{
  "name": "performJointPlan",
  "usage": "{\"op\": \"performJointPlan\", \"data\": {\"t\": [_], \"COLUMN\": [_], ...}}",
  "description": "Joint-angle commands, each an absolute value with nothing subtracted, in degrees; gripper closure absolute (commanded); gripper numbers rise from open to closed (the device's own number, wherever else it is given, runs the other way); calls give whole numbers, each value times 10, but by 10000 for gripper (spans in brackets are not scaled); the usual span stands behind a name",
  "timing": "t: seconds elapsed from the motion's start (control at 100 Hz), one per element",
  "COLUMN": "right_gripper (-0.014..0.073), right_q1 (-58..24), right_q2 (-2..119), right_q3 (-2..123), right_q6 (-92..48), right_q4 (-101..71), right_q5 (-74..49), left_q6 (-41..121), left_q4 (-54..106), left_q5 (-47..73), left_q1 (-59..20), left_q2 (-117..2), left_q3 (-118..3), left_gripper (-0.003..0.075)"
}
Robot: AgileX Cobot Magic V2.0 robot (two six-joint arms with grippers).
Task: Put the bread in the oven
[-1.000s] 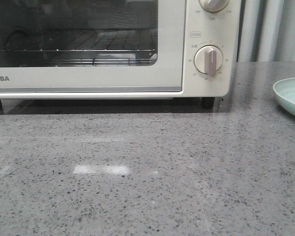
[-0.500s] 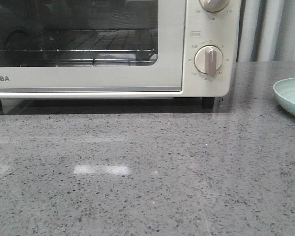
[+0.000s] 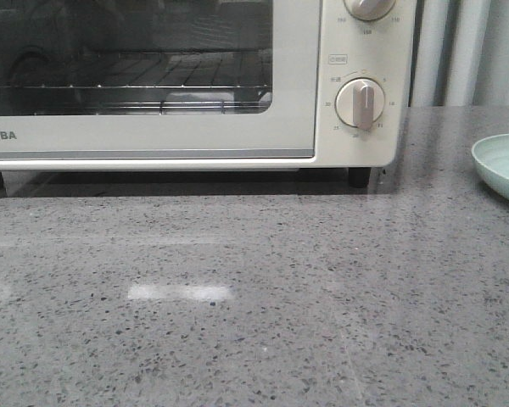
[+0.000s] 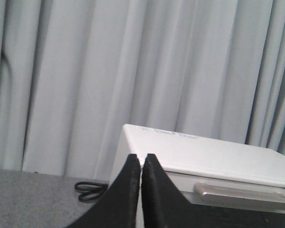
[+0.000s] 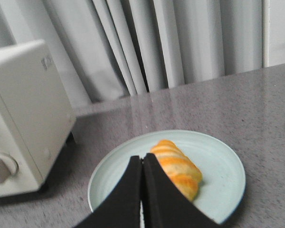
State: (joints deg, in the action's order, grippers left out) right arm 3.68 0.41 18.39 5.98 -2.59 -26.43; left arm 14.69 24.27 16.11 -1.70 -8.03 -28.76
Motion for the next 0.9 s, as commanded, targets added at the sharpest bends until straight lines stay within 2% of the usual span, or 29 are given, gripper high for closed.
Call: {"op": "performJointPlan", "data": {"t": [0.0, 0.2, 0.35, 0.66, 0.89], "right_gripper": [669, 669, 669, 670, 669], "right_q1": [36, 36, 36, 36, 36], "right_q2": [32, 70, 84, 84, 84], "right_q3": [230, 282, 293, 293, 293], "right_q6": [13, -40, -62, -62, -62], "right_q4": [-27, -46, -100, -129, -131], "right_q5": [-276, -363, -374, -370, -367], "left_q6": [166, 337, 440, 513, 551], "left_q4": [274, 413, 509, 554, 554], "left_q5": [167, 177, 176, 122, 55], "left_q1": [-30, -82, -127, -206, -294], "left_q2": [-127, -201, -264, -387, -479], "left_q3": [-332, -368, -382, -423, -456], "left_gripper": [741, 741, 741, 741, 741]}}
